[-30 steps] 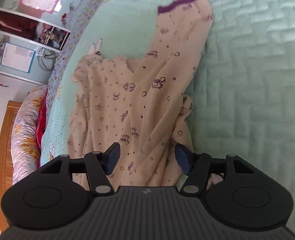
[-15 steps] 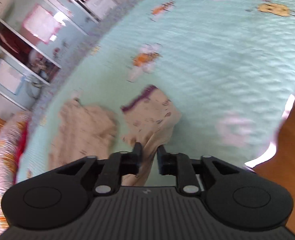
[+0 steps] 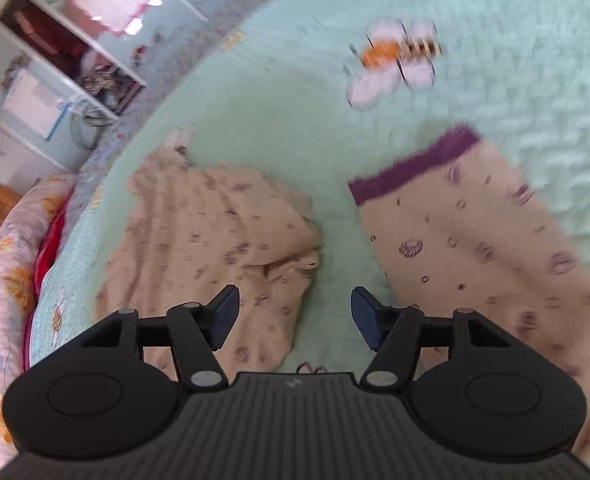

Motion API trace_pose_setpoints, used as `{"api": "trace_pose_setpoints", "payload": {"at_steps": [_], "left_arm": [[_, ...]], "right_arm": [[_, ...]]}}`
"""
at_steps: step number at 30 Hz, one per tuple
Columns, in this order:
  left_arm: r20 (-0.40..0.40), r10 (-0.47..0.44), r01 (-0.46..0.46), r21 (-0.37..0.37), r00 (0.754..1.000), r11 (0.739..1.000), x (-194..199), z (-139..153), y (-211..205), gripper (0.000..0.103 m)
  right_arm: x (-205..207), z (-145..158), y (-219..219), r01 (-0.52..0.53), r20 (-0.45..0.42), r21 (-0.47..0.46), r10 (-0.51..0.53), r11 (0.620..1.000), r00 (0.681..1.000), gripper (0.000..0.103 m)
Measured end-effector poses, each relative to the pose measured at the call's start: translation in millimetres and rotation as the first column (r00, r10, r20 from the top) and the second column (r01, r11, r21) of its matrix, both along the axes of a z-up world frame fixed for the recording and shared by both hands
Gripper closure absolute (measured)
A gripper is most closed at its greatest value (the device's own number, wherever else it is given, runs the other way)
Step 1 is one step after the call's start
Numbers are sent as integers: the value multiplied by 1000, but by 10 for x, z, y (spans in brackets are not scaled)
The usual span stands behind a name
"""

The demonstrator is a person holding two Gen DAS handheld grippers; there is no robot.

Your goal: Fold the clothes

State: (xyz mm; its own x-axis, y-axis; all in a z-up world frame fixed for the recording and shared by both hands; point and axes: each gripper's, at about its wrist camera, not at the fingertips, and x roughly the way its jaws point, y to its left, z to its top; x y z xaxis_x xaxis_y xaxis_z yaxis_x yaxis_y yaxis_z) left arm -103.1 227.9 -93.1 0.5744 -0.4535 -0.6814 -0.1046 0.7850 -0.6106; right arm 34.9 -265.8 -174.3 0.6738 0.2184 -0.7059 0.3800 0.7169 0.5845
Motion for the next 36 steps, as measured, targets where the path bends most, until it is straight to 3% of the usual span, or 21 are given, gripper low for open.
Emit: {"api": "trace_pose_setpoints", "payload": {"at_steps": [3,5,7,10,13,14,16,23,26,28,36], "left_arm": [[-71,-16,19,38,997,999,45,-234,-102,88],[-103,-45,48,32,994,998,87,-366,-190,70],[-135,-78,84,37,988,996,136,-483,-302,64],[-188,-113,126,57,976,990,201,-656,-458,62],[-214,-150,167,63,965,984,219,-776,-568,68],[-208,-153,169,61,966,984,221,-781,-578,86],[-194,-157,171,57,968,984,224,-787,-595,103],[-57,-70,70,4,996,998,164,-538,-413,103],[-11,-41,41,-22,999,999,159,-434,-336,103],[22,-19,20,-40,1000,999,162,-343,-283,103],[169,59,-47,-73,984,996,200,133,-54,103]], "right_arm": [[80,-72,54,24,16,45,-24,999,1000,37],[105,-79,50,13,26,68,-15,998,1000,42],[53,-30,14,19,49,75,-23,997,999,80],[-85,92,-56,38,92,76,-45,996,995,93],[-223,214,-126,58,134,77,-68,995,989,95],[-269,255,-149,64,148,78,-75,995,986,95],[-361,336,-195,77,177,80,-90,994,980,99],[-554,504,-299,105,239,89,-124,990,963,99],[-411,370,-242,89,204,95,-107,991,973,84],[-315,280,-204,79,181,100,-96,992,979,63],[68,-77,-51,39,88,119,-50,992,995,62]]}}
